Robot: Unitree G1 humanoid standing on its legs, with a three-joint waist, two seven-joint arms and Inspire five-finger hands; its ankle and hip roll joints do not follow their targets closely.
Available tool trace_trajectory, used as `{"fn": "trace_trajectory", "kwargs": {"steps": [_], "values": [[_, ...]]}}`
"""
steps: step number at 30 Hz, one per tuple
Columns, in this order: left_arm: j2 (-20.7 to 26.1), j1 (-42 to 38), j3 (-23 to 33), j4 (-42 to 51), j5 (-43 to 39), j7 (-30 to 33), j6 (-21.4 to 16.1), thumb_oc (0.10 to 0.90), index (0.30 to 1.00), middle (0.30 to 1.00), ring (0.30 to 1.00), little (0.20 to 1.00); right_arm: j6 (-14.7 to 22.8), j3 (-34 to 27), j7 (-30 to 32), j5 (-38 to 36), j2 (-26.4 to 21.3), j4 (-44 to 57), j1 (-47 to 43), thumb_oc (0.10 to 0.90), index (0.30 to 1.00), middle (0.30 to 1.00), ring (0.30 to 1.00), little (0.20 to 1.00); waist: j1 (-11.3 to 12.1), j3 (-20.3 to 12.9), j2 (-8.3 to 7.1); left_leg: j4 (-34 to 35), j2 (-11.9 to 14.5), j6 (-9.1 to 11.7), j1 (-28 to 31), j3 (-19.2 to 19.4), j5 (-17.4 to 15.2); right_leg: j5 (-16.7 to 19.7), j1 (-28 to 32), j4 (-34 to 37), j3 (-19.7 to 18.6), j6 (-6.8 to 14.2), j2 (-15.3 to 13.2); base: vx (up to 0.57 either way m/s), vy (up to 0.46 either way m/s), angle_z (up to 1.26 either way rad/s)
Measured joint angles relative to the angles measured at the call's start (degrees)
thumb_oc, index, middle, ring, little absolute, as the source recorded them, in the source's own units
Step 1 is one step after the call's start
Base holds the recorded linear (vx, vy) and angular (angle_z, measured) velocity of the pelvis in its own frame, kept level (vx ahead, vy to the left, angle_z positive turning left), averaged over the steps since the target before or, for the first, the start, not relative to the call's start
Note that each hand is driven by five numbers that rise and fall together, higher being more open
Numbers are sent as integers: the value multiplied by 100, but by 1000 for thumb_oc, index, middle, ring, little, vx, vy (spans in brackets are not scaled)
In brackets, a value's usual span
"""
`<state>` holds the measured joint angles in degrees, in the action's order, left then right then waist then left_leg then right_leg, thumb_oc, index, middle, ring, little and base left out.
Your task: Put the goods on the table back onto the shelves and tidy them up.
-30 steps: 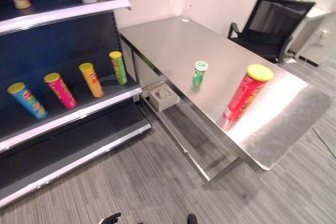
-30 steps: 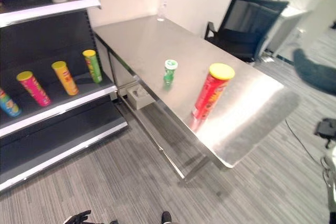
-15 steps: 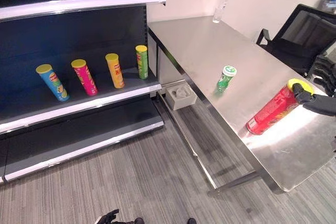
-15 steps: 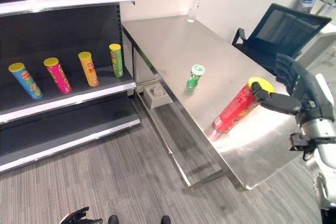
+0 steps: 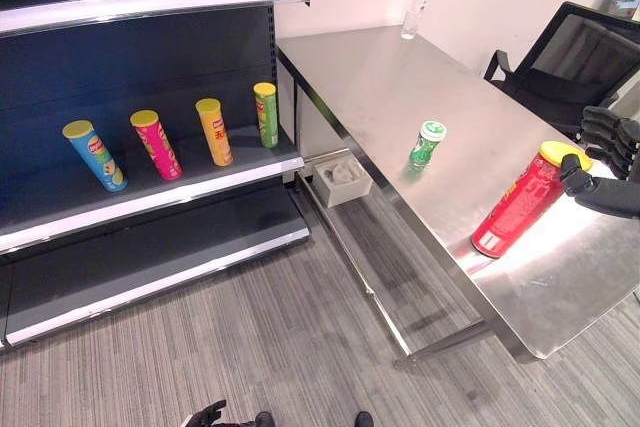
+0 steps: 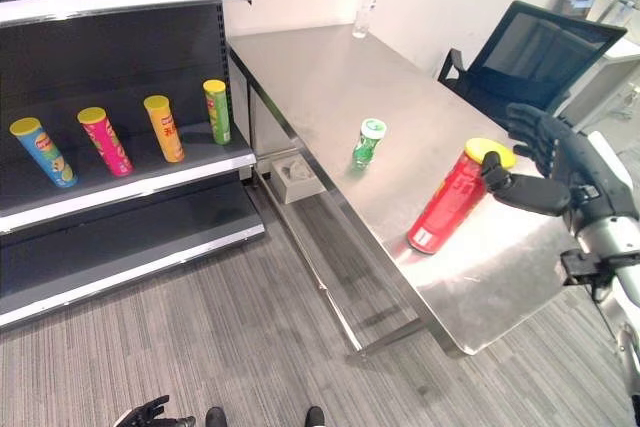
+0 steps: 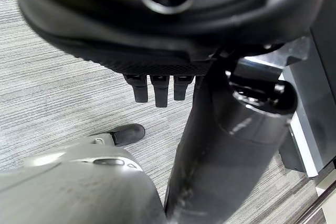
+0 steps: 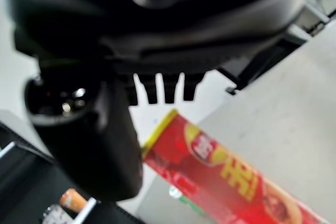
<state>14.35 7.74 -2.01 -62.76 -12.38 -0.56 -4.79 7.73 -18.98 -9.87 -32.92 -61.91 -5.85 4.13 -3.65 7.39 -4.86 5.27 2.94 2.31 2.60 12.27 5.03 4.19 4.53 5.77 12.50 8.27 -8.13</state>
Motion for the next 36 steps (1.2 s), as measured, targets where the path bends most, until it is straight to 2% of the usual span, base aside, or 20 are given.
{"fn": "trace_trajectory", "kwargs": {"steps": [3, 4, 5, 9, 11, 14, 20, 27, 29, 31, 36], "values": [[0, 1, 4, -1, -1, 4, -1, 800, 900, 900, 900, 900, -6, 77, 16, 17, 48, -12, -92, 800, 900, 900, 900, 900, 11, 0, 4, 0, 0, -1, 2, -2, 1, 0, 5, -1, 3, -1, 0, 0, 0, 0], [1, 2, 9, -9, -2, 8, -1, 800, 900, 900, 900, 900, -7, 87, 38, 23, 138, -31, -183, 800, 900, 900, 900, 900, 12, 0, 3, 0, 0, -1, 6, -2, 1, 0, 7, 0, 2, 0, 1, 0, 0, 0], [-2, -2, 22, -5, 0, 10, 0, 800, 900, 900, 900, 900, -3, 86, 213, 24, 452, -37, -408, 800, 900, 900, 900, 900, 6, 2, 5, 1, -1, 0, 8, -2, 0, -1, 8, 1, 1, 1, 1, 0, 0, 0], [-5, -5, 50, 10, -1, 25, -1, 800, 900, 900, 900, 900, 5, 77, 478, 47, 642, -26, -521, 800, 900, 900, 900, 900, 106, 33, 53, 2, -3, 0, 23, -12, -1, -3, 30, 0, 4, 3, 0, 0, 0, 0], [-6, -7, 52, 25, 0, 33, -3, 800, 900, 900, 900, 900, 128, 52, 822, 66, 1050, 10, -683, 800, 900, 900, 900, 900, 164, 51, 95, 13, -4, 3, 21, -40, -2, -10, 51, 1, 56, 11, -5, 23, 5, 9], [-7, -14, 70, 32, 3, 50, -4, 800, 900, 900, 900, 900, 181, -58, 1058, 72, 1396, 45, -742, 800, 900, 900, 900, 900, 233, 57, 99, 25, -5, 26, 20, -80, -19, -21, 74, 1, 105, 12, -5, 15, 3, 8], [-9, -11, 72, 32, 5, 133, -2, 800, 900, 900, 900, 900, 337, -61, 1480, -20, 1701, 45, -945, 800, 900, 900, 900, 900, 292, 58, 108, 2, -23, -1, 7, -139, 2, -26, 90, -2, 133, 2, -9, 7, 8, 4], [-4, -16, 80, 37, 4, 134, 0, 800, 900, 900, 900, 900, 377, -59, 1516, -426, 1705, 45, -957, 800, 900, 900, 900, 900, 298, 69, 90, 2, -23, 0, 9, -151, 2, -26, 99, -2, 141, 2, -8, 0, 0, 0], [-2, -15, 79, 37, -5, 134, 1, 800, 900, 900, 900, 900, 389, -55, 1488, -752, 1707, 46, -981, 800, 900, 900, 900, 900, 296, 81, 68, 13, -23, 0, 13, -151, 2, -26, 103, -2, 140, 3, -8, 0, 0, 0], [10, -16, 97, 39, -13, 131, 1, 800, 900, 900, 900, 900, 403, -53, 1357, -1103, 1707, 45, -994, 800, 900, 900, 900, 900, 295, 101, 30, 17, -21, 4, 13, -151, 3, -26, 103, -1, 139, 3, -7, 0, 0, 0], [48, -18, 103, 40, -98, 124, 1, 800, 900, 900, 900, 900, 402, -22, 989, -1290, 1703, 46, -997, 800, 900, 900, 900, 900, 297, 139, -39, 1, -20, 6, 13, -151, 7, -25, 103, -2, 139, 2, -7, 0, 0, 0]]}}
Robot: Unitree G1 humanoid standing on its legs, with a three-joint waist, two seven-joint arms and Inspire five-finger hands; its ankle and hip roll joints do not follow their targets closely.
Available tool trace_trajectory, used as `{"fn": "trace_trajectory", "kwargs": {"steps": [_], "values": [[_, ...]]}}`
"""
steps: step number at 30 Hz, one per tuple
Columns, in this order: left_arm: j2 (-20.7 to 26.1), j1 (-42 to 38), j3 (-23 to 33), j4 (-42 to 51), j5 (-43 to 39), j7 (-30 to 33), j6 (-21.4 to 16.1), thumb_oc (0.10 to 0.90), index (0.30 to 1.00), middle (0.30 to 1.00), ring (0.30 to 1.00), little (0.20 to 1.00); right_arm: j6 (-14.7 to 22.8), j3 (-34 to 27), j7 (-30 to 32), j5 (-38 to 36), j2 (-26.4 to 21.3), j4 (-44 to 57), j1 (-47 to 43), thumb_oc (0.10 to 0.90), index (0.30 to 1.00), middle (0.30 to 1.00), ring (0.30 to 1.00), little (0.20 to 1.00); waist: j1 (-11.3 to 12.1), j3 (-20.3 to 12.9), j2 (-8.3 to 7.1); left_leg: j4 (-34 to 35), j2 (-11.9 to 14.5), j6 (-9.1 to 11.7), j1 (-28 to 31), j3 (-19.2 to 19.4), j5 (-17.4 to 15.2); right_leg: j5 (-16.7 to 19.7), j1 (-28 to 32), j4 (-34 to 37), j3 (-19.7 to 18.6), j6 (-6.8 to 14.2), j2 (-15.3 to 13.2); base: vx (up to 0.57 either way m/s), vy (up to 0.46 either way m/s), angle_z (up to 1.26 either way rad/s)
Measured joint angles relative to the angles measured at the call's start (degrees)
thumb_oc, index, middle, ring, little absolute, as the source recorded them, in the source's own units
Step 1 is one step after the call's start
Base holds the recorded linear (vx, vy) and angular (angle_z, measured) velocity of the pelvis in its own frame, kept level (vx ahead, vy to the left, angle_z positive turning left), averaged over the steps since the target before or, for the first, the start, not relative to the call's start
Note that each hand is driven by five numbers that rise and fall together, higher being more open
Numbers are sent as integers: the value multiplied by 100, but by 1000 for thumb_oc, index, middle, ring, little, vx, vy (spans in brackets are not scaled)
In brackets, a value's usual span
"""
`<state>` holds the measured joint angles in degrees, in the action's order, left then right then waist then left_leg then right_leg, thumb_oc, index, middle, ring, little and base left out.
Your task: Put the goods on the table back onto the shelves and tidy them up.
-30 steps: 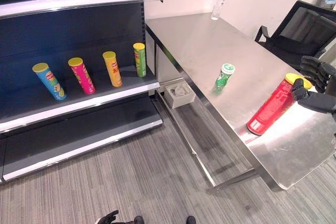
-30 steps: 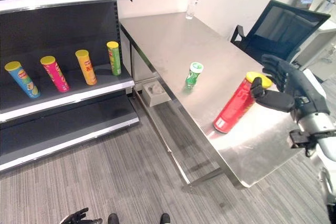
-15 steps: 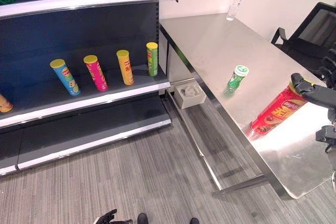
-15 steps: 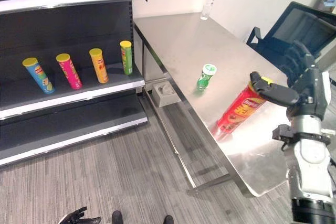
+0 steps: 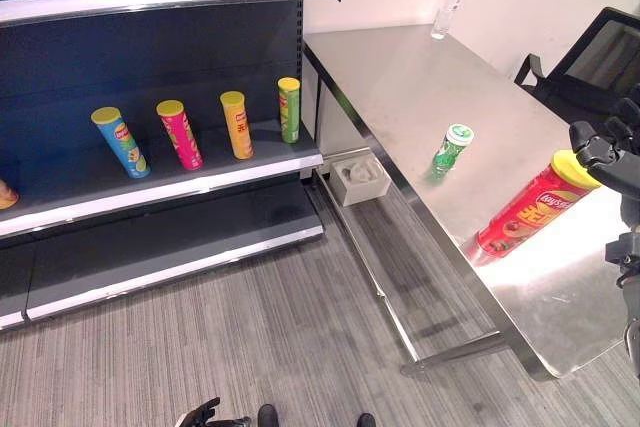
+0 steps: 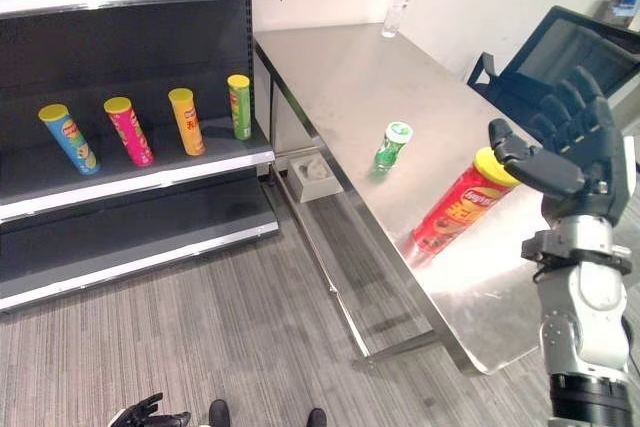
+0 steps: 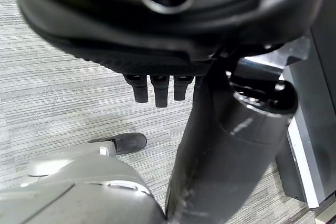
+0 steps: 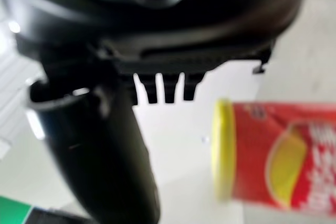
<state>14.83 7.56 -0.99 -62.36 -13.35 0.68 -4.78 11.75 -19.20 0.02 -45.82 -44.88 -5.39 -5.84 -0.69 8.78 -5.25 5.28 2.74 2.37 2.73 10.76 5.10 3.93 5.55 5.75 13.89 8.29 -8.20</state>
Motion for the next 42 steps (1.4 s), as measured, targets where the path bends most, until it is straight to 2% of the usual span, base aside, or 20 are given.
{"fn": "trace_trajectory", "kwargs": {"steps": [1, 2, 3, 4, 5, 8, 10, 21, 33, 34, 36, 39, 42], "values": [[1, -2, 0, 1, 0, 0, 0, 800, 900, 900, 900, 900, 0, 1, -17, -1, 0, 0, 0, 800, 900, 900, 900, 900, 2, 2, -3, 0, -2, 0, 0, 0, 0, 0, 0, 0, 0, 0, -2, -40, -16, 0], [8, 1, -13, 45, 4, -42, 0, 800, 900, 900, 900, 900, -94, 82, -272, -174, -338, -30, 140, 800, 900, 900, 900, 900, 0, 16, -42, -4, -9, -1, -3, 12, 2, 1, -7, -12, 2, -1, 3, 0, 0, 0], [14, 27, -39, 72, 4, -103, -2, 800, 900, 900, 900, 900, -240, 454, -570, -232, -1141, -115, 329, 800, 900, 900, 900, 900, -8, 2, -9, -3, -23, -1, -4, 16, 2, 2, -13, -26, 6, 0, -1, -28, 2, -4], [102, 33, -12, 43, 5, -144, -4, 800, 900, 900, 900, 900, -494, 498, -1116, -149, -1632, -89, 408, 800, 900, 900, 900, 900, -13, 8, -88, -3, 8, 0, 4, 17, 3, 1, -7, -37, 2, 2, 3, -28, 5, -6], [134, 18, -12, 56, 7, -162, -3, 800, 900, 900, 900, 900, -499, 456, -1177, -51, -1669, -80, 449, 800, 900, 900, 900, 900, -40, 21, -152, -4, 22, 7, 13, 43, 6, 0, -17, -36, -2, 2, 15, -28, 5, -8], [137, -1, -18, 62, 7, -176, -5, 800, 900, 900, 900, 900, -622, 461, -1367, 427, -2112, -87, 598, 800, 900, 900, 900, 900, -32, 32, -206, -4, 18, 8, 9, 74, 6, 1, -29, -36, -16, 3, 8, -12, 4, -5], [170, -5, -27, 60, 10, -188, -5, 800, 900, 900, 900, 900, -627, 454, -1428, 581, -2111, -55, 599, 800, 900, 900, 900, 900, -75, 33, -244, -3, 17, 8, 18, 86, 5, 1, -27, -35, -26, 3, 4, -4, 1, -4], [169, 2, -33, 52, 11, -248, -5, 800, 900, 900, 900, 900, -671, 458, -1487, 909, -2156, -90, 601, 800, 900, 900, 900, 900, -148, 29, -238, -4, 19, 8, 23, 97, 5, 4, -25, -36, -30, 0, 5, 0, 0, 0], [168, 0, -54, 48, 10, -253, -6, 800, 900, 900, 900, 900, -727, 462, -1488, 972, -2184, -101, 716, 800, 900, 900, 900, 900, -152, 24, -229, -4, 19, 8, 26, 102, 6, 5, -24, -36, -34, -2, 6, 0, 0, 0], [166, 6, -56, 54, 7, -254, -10, 800, 900, 900, 900, 900, -684, 494, -1450, 1106, -2256, -129, 881, 800, 900, 900, 900, 900, -136, 16, -234, -5, 19, 8, 23, 86, 6, 5, -18, -36, -19, -2, 5, 0, 0, 0], [199, 79, -62, 41, -7, -251, -10, 800, 900, 900, 900, 900, -709, 940, -1425, 1208, -2357, -383, 474, 800, 900, 900, 900, 900, -163, -67, -282, -4, 24, 11, 34, 97, 8, 4, -22, -35, -38, -1, 14, -1, -5, -2], [195, 29, -107, 43, 0, -265, -14, 800, 900, 900, 900, 900, -738, 1183, -1486, 1341, -2559, -528, 365, 800, 900, 900, 900, 900, -129, -113, -321, -3, 25, 12, 21, 80, 6, 3, -19, -32, -13, -1, 10, -3, -7, 4], [194, 40, -100, 28, -7, -264, -13, 800, 900, 900, 900, 900, -749, 1304, -1485, 1425, -2564, -638, 291, 800, 900, 900, 900, 900, -123, -144, -364, -2, 25, 41, 8, 64, -13, 2, -30, 2, -7, 2, 9, 0, 0, 0]]}}
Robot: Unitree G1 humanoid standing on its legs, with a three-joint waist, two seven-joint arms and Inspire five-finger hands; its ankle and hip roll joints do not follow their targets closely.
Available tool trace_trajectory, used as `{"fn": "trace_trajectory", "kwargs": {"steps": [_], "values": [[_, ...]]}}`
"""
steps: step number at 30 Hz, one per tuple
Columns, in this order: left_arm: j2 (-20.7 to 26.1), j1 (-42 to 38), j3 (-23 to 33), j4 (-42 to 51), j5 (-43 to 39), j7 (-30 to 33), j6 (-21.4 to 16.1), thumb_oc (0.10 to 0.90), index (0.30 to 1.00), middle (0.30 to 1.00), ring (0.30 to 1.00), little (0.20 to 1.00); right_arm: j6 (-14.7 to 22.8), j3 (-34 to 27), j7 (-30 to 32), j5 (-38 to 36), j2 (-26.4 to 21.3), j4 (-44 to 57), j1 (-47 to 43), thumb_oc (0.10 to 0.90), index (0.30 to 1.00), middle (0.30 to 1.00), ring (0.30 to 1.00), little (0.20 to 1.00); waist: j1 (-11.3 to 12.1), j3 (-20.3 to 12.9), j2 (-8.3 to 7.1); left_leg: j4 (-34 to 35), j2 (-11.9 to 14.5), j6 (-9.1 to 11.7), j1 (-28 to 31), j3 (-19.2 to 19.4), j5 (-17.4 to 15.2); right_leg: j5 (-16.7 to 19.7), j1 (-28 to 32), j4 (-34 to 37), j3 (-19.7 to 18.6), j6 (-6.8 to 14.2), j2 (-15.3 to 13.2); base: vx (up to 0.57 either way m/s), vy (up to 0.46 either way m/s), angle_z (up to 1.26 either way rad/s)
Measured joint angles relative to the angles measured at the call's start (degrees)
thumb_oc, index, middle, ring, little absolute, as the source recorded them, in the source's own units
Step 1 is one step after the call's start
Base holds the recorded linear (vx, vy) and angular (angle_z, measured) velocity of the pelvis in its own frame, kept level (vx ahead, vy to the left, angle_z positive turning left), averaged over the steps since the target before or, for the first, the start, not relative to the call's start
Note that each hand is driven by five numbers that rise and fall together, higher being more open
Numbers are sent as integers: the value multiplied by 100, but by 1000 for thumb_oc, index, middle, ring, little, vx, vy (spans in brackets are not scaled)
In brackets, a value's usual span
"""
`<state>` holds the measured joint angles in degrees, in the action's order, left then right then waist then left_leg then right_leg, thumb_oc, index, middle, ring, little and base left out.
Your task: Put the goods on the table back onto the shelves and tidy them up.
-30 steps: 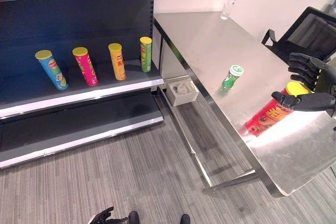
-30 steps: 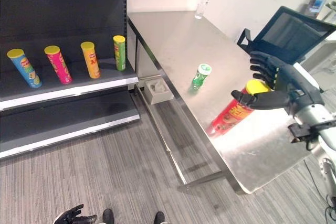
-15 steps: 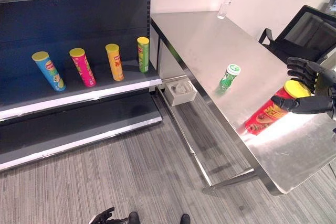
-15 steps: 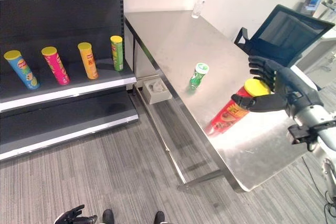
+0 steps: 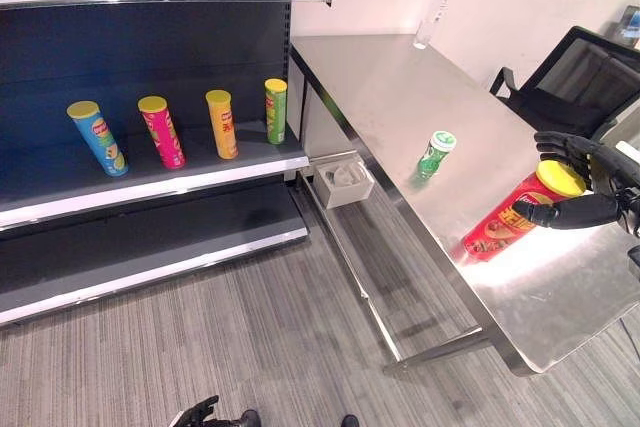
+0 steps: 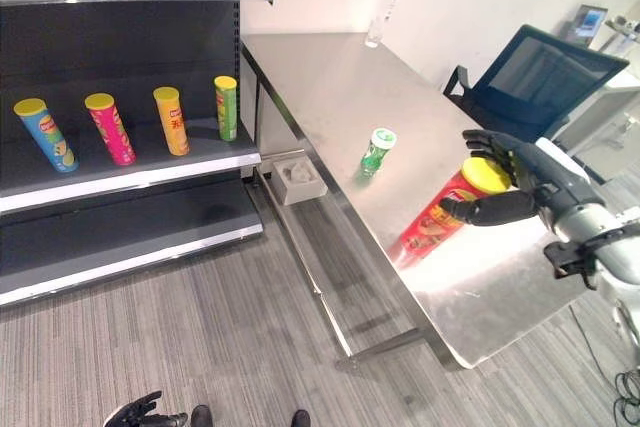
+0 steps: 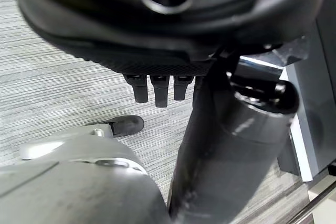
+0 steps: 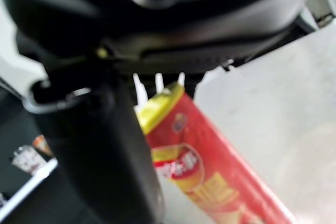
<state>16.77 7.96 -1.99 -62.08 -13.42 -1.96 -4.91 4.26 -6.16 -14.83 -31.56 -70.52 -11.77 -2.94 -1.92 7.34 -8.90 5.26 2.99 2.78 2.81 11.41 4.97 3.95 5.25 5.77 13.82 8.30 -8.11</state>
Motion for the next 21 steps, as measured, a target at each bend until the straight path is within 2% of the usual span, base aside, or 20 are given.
{"fn": "trace_trajectory", "kwargs": {"steps": [5, 6, 7, 9, 10, 17, 21], "values": [[-2, -1, -5, 3, -2, 0, -4, 800, 900, 900, 900, 900, -8, 133, 2, 1, 0, -145, -116, 800, 900, 900, 900, 900, 60, -6, 3, 1, -1, 2, -9, -10, 1, -1, -2, 0, 5, 2, -1, 0, 0, 0], [-3, -1, -5, 2, -3, 0, -4, 800, 900, 900, 900, 900, -11, 141, 2, 1, 0, -145, -138, 775, 862, 862, 862, 862, 62, -8, 7, 1, -1, 2, -12, -11, 1, -1, -4, 0, 5, 2, -1, 0, 0, 0], [-4, 0, -6, -1, -3, 0, -4, 800, 900, 900, 900, 900, -17, 209, 4, 1, -1, -174, -208, 734, 801, 801, 801, 801, 66, -8, 7, 0, -1, 2, -11, -11, 2, -1, -4, 0, 4, 1, 0, 0, 0, 0], [-3, -6, -4, -1, -2, 0, -5, 800, 900, 900, 900, 900, -13, 358, 2, 0, -58, -312, -345, 444, 366, 366, 366, 366, 68, -8, 7, 1, -2, 2, -12, -11, 1, -1, -3, 0, 7, 1, 0, 0, 0, 0], [-2, -16, -5, -3, -2, 0, -4, 800, 900, 900, 900, 900, -60, 459, -2, 1, -139, -392, -383, 400, 300, 300, 300, 300, 86, -8, 7, 1, -2, 2, -16, -13, 1, 0, -5, 0, 9, 1, -1, 0, 0, 0], [-3, -49, -10, -28, -6, -4, -3, 800, 900, 900, 900, 900, -233, 805, -111, -25, -472, -558, -602, 400, 300, 300, 300, 300, 112, -7, -1, 0, -4, -20, -40, -83, 19, -1, 7, 0, 53, 0, 3, -7, -6, 4], [1, -51, -6, -29, -70, -8, -3, 800, 900, 900, 900, 900, -396, 1063, -293, -111, -502, -564, -598, 400, 300, 300, 300, 300, 116, 5, -23, -1, -7, -22, -55, -106, 25, -3, 7, 0, 99, 1, 1, -5, -2, 2]]}}
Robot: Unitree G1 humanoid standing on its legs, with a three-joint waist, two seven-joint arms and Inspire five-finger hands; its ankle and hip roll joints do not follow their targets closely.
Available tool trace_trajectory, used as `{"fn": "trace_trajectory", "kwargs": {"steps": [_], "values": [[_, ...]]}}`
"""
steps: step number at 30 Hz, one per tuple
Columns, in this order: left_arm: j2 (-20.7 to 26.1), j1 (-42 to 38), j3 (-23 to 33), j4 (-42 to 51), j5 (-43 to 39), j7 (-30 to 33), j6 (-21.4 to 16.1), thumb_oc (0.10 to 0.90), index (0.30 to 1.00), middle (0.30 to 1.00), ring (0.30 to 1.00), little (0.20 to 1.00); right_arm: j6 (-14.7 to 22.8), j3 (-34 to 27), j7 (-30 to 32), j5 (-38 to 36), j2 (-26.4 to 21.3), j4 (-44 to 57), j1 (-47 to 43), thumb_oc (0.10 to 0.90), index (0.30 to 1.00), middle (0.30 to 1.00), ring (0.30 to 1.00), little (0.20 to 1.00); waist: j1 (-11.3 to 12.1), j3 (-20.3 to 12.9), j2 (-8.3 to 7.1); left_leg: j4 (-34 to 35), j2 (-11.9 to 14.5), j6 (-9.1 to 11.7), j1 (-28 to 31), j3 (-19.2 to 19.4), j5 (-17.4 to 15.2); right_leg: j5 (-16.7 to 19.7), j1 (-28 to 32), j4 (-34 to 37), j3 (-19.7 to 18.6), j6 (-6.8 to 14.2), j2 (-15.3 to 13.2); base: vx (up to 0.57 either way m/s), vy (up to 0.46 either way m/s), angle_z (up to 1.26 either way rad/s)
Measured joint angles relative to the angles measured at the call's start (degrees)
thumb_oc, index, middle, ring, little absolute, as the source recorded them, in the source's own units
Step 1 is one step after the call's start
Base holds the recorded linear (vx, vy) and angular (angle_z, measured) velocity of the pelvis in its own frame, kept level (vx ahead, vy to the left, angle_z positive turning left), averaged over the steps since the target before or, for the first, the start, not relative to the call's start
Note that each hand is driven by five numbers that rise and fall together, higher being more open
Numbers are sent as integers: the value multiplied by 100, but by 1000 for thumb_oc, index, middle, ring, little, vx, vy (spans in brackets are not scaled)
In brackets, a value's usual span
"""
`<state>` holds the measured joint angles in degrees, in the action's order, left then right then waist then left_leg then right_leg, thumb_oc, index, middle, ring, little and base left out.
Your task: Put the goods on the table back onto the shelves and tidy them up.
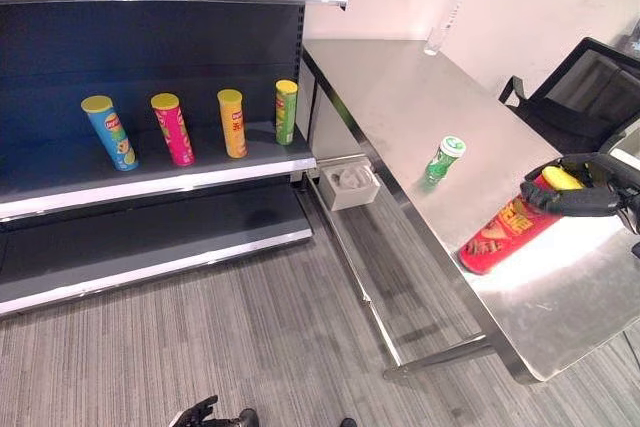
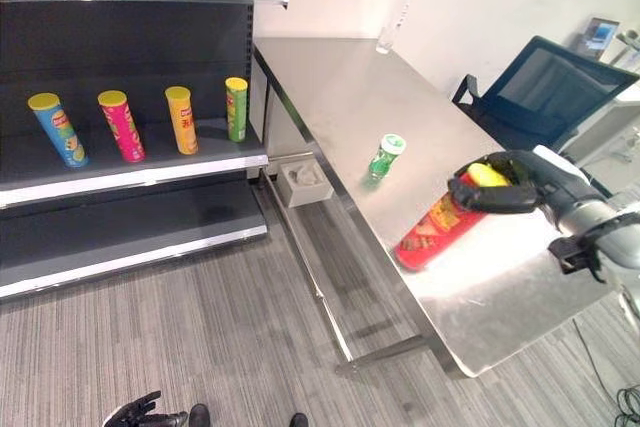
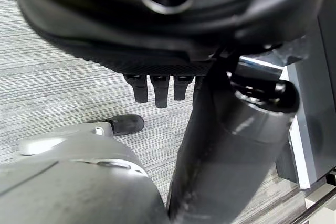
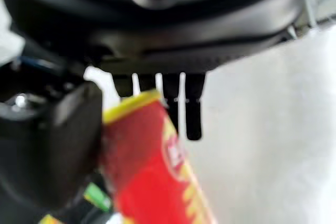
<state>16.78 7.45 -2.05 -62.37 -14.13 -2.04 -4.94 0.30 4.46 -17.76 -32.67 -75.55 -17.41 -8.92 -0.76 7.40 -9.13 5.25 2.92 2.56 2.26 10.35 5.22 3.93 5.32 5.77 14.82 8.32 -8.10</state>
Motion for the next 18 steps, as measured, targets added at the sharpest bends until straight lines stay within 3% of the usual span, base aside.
{"fn": "trace_trajectory", "kwargs": {"steps": [5, 8, 9, 10, 13, 18], "values": [[-7, -48, 6, -14, -50, 1, 1, 800, 900, 900, 900, 900, -111, 368, -197, 41, 274, 29, 217, 400, 300, 300, 300, 300, 8, 53, 28, -1, -8, -2, -31, -22, 2, 0, -14, 0, 28, 0, -7, -1, -6, 2], [-21, -76, 18, 9, -52, 15, 2, 800, 900, 900, 900, 900, -127, -28, -76, -13, 782, 501, 498, 400, 300, 300, 300, 300, -15, 188, 155, -2, -5, -5, -25, -24, 9, 0, -7, -1, 27, 0, -4, 5, -51, -1], [-43, -75, 134, 34, -50, 23, 3, 800, 900, 900, 900, 900, -130, -666, -52, -49, 1545, 790, 540, 400, 300, 300, 300, 300, -29, 253, 233, -1, 2, -3, -31, -37, 18, -12, -8, 0, 48, -23, 7, 27, -61, 3], [-63, -78, 150, 49, -49, 31, 2, 800, 900, 900, 900, 900, -8, -755, 110, -266, 1733, 838, 507, 400, 300, 300, 300, 300, -11, 273, 289, 0, 1, -3, -31, -49, 18, -21, 2, 0, 60, -41, 6, 29, -71, 9], [-96, 18, 278, 54, -50, 61, -1, 800, 900, 900, 900, 900, 12, -765, 498, -378, 1772, 992, 92, 400, 300, 300, 300, 300, 117, 272, 393, -2, 17, 32, -74, -158, 60, -42, 27, -1, 143, -71, 36, 16, -117, 17], [-109, 65, 321, 182, -163, 72, -12, 800, 900, 900, 900, 900, 228, -740, 928, -355, 1774, 1386, -476, 400, 300, 300, 300, 300, 357, 284, 383, -7, 76, 101, -133, -458, 139, -130, 134, -2, 410, -109, 158, -44, -109, 32]]}}
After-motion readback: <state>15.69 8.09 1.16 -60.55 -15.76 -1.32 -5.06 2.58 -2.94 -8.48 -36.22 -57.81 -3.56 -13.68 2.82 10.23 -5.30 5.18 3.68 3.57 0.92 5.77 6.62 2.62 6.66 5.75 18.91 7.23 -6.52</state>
